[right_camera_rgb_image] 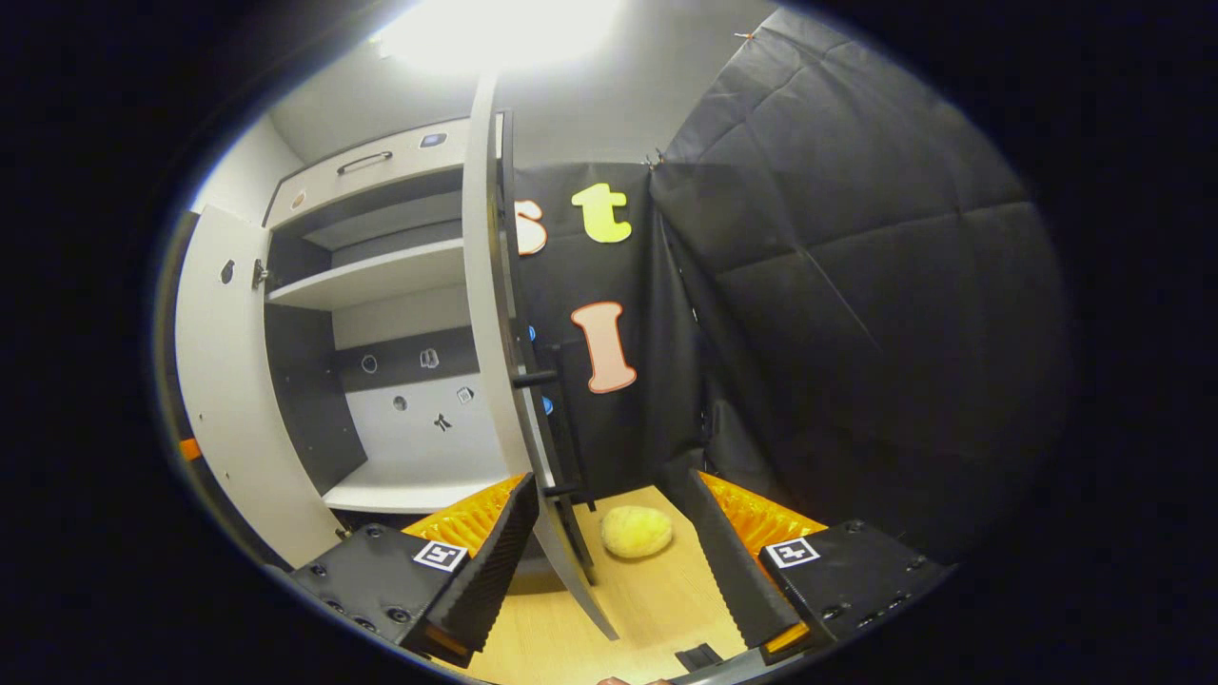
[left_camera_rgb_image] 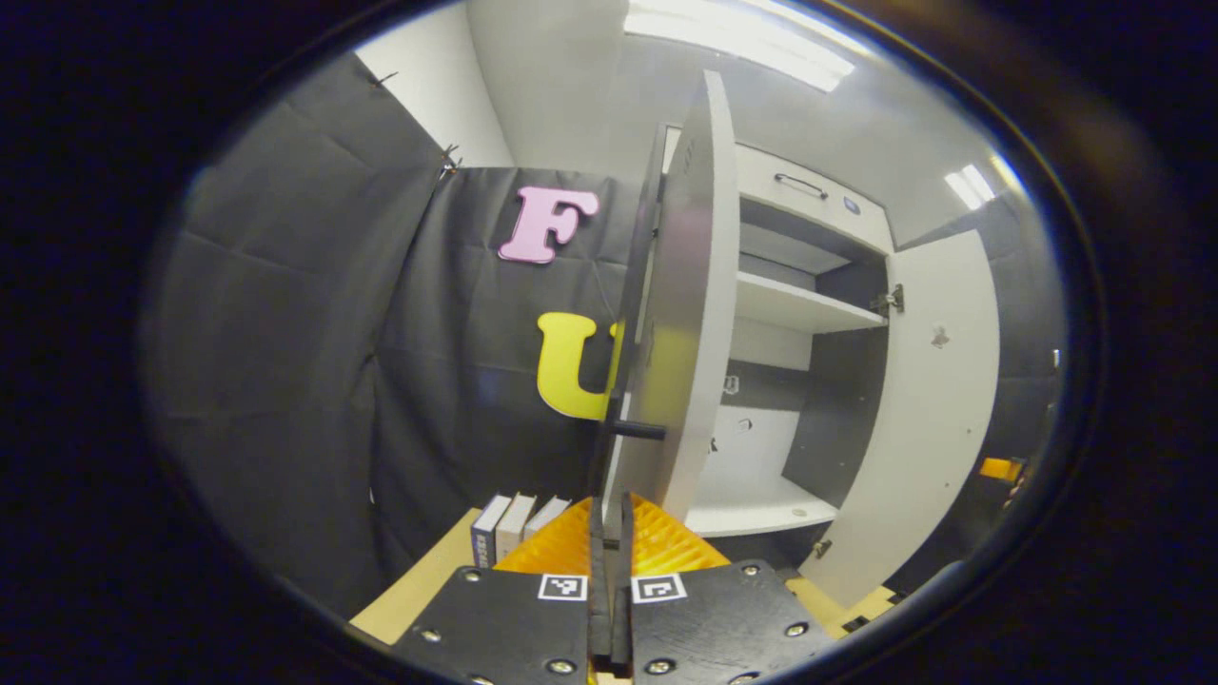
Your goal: Open the right door of the double-door shoe cabinet with the right hand, and open the left door with the left hand.
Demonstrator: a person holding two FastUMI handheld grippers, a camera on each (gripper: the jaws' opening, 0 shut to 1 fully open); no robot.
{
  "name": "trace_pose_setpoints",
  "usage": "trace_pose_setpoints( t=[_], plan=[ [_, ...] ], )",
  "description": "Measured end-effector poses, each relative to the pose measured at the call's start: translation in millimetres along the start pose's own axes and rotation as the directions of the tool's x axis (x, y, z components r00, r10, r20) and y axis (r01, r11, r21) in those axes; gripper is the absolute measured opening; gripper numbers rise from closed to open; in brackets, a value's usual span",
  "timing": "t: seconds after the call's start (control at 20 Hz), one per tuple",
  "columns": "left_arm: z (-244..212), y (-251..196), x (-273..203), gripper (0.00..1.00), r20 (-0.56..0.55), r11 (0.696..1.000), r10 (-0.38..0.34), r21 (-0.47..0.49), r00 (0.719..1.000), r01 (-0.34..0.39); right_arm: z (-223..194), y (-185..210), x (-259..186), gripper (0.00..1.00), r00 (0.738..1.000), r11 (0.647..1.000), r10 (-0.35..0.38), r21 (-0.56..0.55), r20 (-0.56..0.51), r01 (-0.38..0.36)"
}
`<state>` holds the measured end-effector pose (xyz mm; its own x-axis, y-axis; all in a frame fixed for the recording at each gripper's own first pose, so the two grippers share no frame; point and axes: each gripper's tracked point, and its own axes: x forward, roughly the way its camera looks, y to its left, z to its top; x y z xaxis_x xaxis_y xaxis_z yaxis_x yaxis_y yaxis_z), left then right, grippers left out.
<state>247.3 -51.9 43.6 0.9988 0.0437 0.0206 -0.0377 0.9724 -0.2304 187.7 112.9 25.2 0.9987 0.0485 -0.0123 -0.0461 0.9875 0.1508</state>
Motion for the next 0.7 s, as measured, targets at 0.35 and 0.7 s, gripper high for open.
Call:
trace_pose_setpoints(
  t=[0.35,0.7],
  plan=[
    [5,-28,-44,0.11,0.066,0.999,0.026,0.021,0.997,-0.028,20,22,15,0.98,0.988,0.996,0.081,0.019,0.129,-0.084],
    [-23,-28,-59,0.98,0.055,0.981,0.134,0.138,0.989,-0.14,9,47,0,0.98,0.98,0.982,0.184,0.039,0.08,-0.187]
  ],
)
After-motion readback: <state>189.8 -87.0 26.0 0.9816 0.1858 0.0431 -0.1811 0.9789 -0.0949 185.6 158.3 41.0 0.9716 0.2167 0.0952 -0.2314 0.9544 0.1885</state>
